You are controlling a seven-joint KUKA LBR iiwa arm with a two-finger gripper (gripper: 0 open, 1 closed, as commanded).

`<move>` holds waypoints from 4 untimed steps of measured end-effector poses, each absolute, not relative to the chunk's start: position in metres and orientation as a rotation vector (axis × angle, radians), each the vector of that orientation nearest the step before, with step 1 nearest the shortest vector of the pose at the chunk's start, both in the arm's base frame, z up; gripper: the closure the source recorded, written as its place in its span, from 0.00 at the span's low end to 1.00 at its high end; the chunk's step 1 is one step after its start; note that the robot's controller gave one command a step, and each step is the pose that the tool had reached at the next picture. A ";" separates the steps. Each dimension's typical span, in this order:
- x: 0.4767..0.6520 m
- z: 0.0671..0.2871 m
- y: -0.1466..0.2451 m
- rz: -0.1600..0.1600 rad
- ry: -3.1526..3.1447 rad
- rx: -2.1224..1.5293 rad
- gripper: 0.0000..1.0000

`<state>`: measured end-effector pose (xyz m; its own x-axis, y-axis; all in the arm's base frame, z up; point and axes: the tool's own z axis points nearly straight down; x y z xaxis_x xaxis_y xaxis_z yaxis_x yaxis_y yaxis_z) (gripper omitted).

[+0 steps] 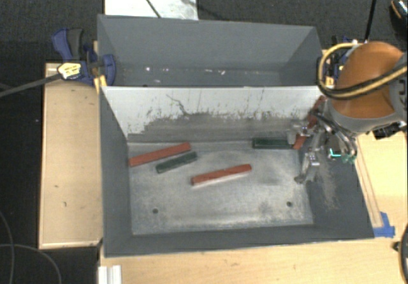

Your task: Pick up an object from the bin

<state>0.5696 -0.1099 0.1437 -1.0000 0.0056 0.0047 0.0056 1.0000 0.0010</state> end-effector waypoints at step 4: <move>0.582 0.216 0.002 0.003 -3.107 0.538 1.00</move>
Offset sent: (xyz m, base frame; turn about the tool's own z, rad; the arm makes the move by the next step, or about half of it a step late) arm 0.0170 0.0578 -0.0228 -0.1171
